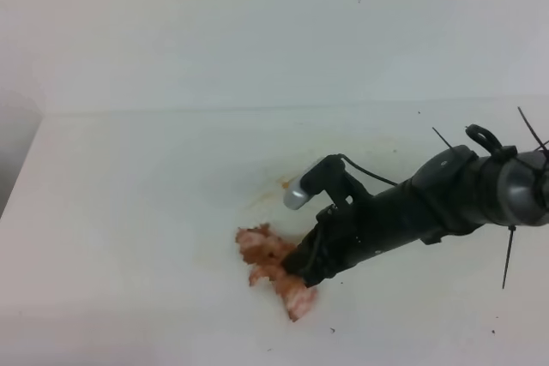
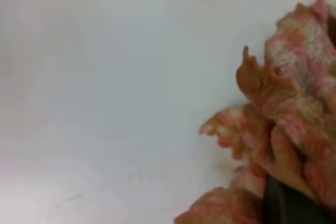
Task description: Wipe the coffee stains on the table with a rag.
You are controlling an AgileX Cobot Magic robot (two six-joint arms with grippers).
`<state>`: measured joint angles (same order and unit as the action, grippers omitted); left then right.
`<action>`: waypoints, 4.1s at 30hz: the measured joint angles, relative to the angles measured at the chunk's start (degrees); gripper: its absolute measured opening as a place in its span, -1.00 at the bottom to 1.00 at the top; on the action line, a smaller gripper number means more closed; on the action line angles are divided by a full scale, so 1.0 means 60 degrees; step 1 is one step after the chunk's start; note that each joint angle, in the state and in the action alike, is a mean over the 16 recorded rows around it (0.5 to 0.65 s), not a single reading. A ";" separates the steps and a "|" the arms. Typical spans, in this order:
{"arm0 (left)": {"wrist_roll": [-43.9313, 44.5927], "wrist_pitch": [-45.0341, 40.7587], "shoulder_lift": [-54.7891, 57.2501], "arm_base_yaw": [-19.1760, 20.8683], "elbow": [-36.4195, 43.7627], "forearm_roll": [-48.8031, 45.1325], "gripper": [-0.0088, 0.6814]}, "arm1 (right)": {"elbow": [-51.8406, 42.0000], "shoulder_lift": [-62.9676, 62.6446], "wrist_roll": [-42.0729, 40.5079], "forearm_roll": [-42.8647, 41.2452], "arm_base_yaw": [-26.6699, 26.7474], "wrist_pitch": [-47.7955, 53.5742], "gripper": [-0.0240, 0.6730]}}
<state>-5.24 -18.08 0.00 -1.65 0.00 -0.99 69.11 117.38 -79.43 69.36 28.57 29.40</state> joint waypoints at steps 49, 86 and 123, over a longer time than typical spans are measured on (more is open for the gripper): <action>0.0000 0.0000 0.0000 0.0000 0.0000 0.0000 -0.98 | 0.2912 0.0548 0.2528 -0.2325 0.0311 0.1235 -0.86; 0.0000 0.0000 0.0000 0.0000 0.0000 0.0000 -0.98 | 0.7609 0.2933 0.4889 -0.3993 -0.0248 0.1143 -0.85; 0.0000 0.0000 0.0000 0.0000 0.0000 0.0000 -0.98 | 0.6261 0.2491 0.8576 -0.9538 -0.1720 0.1774 -0.85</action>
<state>-5.24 -18.08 0.00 -1.65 0.00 -0.99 106.68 132.33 -27.98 12.14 18.25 40.04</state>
